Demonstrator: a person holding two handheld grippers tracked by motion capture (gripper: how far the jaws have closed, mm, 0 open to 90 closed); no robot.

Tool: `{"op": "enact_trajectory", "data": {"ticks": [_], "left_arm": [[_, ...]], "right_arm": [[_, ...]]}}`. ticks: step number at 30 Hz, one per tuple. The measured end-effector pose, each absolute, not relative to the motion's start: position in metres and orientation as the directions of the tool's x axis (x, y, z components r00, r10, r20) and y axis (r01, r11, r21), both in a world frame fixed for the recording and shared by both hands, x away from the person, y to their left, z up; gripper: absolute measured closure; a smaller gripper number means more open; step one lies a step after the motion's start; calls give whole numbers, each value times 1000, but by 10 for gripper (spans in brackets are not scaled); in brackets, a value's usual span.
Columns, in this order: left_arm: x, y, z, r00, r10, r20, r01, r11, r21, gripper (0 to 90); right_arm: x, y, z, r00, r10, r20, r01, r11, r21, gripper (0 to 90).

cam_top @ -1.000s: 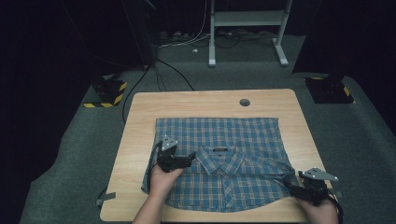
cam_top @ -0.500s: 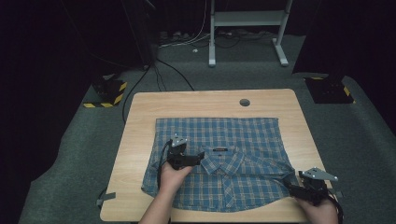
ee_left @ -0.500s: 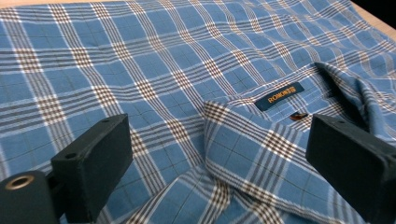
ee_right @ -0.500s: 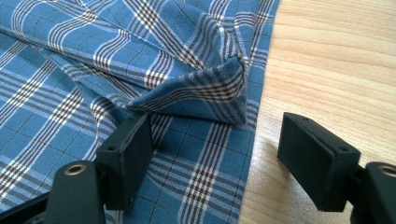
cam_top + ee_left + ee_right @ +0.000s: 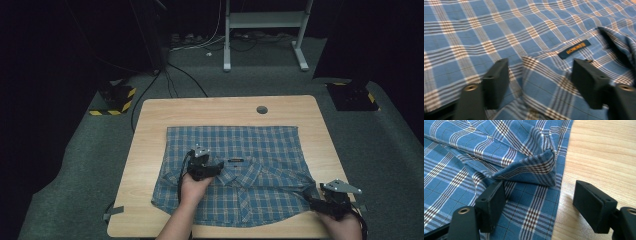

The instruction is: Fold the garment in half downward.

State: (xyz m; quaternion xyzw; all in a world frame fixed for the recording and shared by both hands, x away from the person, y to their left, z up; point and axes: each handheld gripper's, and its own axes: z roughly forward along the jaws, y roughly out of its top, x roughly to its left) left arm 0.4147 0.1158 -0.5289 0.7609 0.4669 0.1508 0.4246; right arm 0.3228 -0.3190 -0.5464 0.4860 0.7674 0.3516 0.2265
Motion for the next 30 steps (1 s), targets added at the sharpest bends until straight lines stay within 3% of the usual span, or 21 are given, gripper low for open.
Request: {"op": "enact_trajectory", "data": {"ticks": [15,20,30], "left_arm": [[407,105,-537,519,851,-82,570,-273,775,697],[399,105,-533,495,865,-80,546,-238,803,756],[388,111,-525,503,855,-126,525,-186,831,756]], "right_arm": [[323,-319,-546,-425,905,-6,587,280,760,252],[323,-319,-546,-425,905,-6,587,280,760,251],[320,-319,-546,-415,910,-27,573,284,769,212]]}}
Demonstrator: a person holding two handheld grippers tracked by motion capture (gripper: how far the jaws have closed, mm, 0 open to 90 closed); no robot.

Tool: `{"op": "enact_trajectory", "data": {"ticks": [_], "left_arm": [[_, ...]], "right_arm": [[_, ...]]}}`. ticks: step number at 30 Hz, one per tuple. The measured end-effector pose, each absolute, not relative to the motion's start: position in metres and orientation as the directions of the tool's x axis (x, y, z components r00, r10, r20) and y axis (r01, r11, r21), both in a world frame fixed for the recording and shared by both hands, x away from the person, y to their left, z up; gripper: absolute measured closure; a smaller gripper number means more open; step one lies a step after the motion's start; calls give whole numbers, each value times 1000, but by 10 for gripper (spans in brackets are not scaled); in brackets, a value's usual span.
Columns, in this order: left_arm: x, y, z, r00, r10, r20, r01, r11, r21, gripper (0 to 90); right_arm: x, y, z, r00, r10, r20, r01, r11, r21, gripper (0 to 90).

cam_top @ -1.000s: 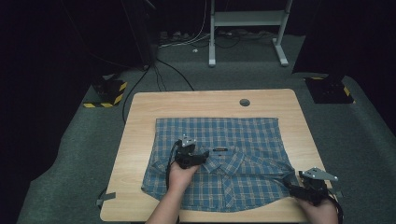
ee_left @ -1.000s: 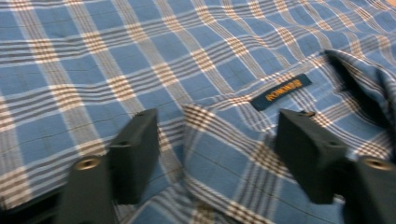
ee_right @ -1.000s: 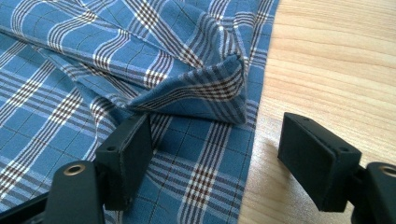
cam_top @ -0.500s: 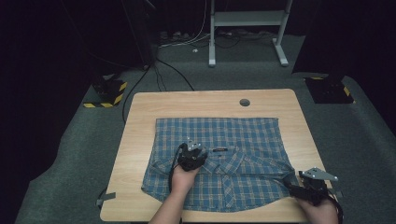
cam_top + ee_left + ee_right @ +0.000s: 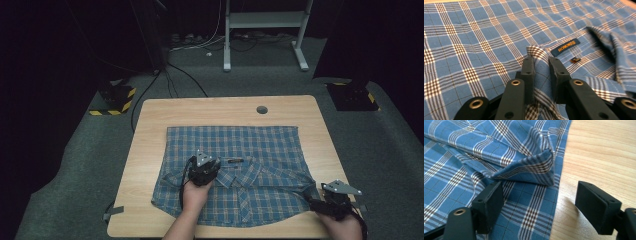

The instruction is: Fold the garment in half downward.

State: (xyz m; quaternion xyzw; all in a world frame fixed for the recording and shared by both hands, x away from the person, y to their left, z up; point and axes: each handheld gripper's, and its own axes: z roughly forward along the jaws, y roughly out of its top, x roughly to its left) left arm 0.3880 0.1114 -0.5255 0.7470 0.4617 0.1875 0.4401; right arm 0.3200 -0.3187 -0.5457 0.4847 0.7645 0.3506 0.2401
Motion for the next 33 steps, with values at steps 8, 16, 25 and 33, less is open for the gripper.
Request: {"op": "enact_trajectory", "data": {"ticks": [8,16,25,33], "left_arm": [[370,116,-513,527,840,-130,485,-171,858,754],[346,120,-509,551,825,-122,465,-183,866,753],[322,126,-522,575,809,-124,483,-213,849,746],[310,129,-538,582,804,-121,489,-227,842,734]], "right_arm": [[320,-322,-546,-405,914,-9,584,267,766,204],[321,-321,-546,-408,913,-9,594,274,756,196],[322,-321,-547,-412,911,-7,598,276,753,182],[320,-320,-544,-440,898,-21,578,301,759,180]]}}
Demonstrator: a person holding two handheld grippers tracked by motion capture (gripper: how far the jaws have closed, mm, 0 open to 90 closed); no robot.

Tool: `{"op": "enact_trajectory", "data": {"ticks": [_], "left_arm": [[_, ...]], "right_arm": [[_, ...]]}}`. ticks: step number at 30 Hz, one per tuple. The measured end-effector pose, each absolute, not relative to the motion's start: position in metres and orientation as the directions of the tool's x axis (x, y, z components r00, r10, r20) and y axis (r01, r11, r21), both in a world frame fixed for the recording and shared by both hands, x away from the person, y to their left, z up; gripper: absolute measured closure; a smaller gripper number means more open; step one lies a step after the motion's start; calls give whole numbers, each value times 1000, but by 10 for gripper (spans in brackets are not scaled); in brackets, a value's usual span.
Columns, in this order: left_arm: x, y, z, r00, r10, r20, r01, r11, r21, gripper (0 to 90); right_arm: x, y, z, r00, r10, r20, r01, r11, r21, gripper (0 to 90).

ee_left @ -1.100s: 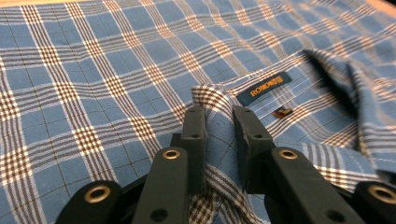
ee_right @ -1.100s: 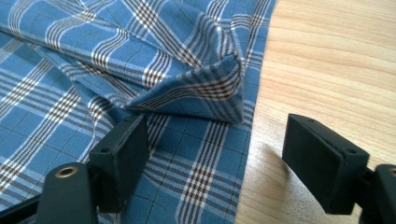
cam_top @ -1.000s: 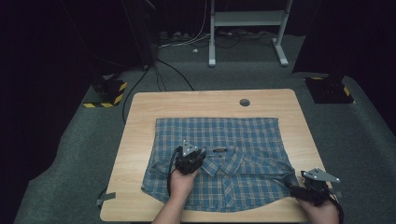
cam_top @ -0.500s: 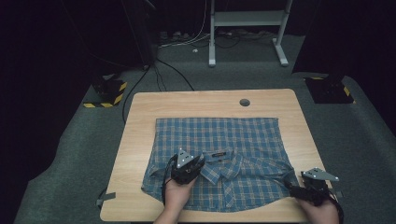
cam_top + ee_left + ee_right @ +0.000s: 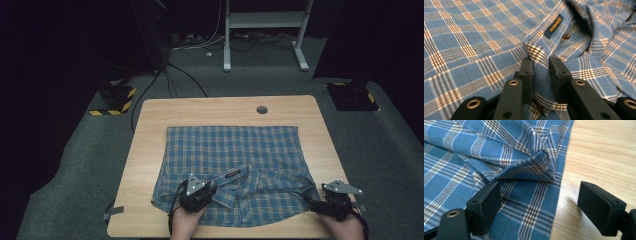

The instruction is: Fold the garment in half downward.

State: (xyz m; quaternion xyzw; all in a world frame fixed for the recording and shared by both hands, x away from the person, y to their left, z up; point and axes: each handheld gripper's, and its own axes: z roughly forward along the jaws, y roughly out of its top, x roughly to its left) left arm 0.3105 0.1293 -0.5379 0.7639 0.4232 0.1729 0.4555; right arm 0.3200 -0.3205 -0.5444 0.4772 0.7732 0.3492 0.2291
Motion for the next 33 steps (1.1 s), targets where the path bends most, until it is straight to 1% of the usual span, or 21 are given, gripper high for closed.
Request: {"op": "enact_trajectory", "data": {"ticks": [7,12,19,24,33], "left_arm": [[312,130,-544,582,803,-127,496,-227,838,716],[311,129,-545,586,803,-112,491,-241,837,711],[311,130,-546,587,801,-120,494,-236,837,703],[311,129,-546,591,799,-113,490,-244,837,702],[311,129,-546,591,799,-112,491,-246,835,695]], "right_arm": [[306,-319,-517,-429,903,-28,502,264,824,184],[304,-301,-497,-472,881,-27,445,264,856,204],[314,-270,-481,-510,860,-24,419,272,866,226],[321,-246,-479,-534,845,-17,404,273,873,236],[345,-194,-494,-584,811,34,422,267,867,290]]}}
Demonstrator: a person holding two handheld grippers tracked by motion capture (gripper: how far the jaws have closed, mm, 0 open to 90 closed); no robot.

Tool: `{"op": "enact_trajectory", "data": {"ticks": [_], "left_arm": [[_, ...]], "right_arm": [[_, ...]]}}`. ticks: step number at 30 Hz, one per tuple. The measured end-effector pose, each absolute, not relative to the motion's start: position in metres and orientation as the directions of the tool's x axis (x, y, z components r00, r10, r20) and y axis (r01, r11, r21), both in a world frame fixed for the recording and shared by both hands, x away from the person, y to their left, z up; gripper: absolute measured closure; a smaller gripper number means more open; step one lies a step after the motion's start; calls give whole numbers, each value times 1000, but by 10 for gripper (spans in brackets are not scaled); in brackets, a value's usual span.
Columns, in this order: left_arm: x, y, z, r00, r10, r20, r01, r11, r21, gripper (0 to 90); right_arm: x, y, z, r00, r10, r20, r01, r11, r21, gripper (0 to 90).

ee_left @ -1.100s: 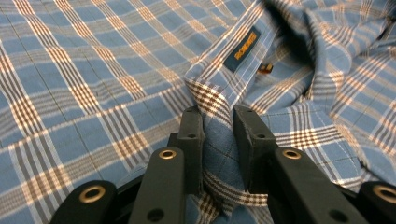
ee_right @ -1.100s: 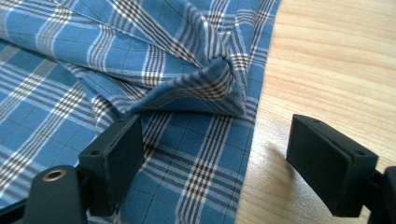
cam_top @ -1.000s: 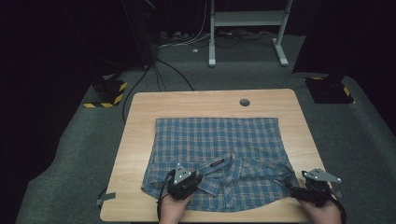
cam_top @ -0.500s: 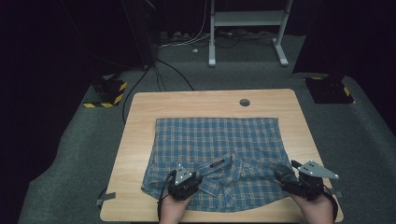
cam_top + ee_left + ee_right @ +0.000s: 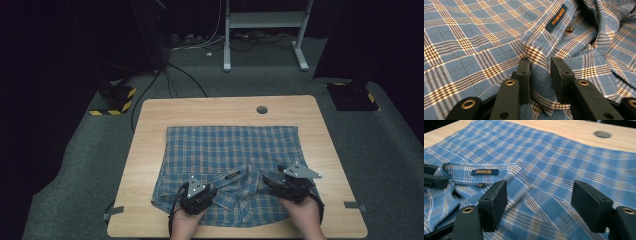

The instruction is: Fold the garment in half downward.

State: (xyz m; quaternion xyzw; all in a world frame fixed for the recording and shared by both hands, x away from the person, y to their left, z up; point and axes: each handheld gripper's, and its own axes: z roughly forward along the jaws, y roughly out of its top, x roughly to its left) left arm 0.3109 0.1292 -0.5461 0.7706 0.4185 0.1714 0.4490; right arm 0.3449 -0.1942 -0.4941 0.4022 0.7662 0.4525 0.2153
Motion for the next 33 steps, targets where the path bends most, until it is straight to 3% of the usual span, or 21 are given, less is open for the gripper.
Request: {"op": "enact_trajectory", "data": {"ticks": [11,19,26,33], "left_arm": [[311,129,-546,592,798,-112,491,-248,835,689],[311,129,-546,594,796,-116,491,-244,837,690],[311,130,-546,593,797,-118,490,-241,838,690],[311,130,-546,589,799,-122,490,-233,840,650]], "right_arm": [[373,-156,-505,-597,793,120,473,227,851,301],[384,-141,-519,-597,794,118,515,266,815,361],[379,-143,-521,-616,781,102,514,300,803,610],[362,-148,-513,-638,768,44,449,325,833,729]]}}
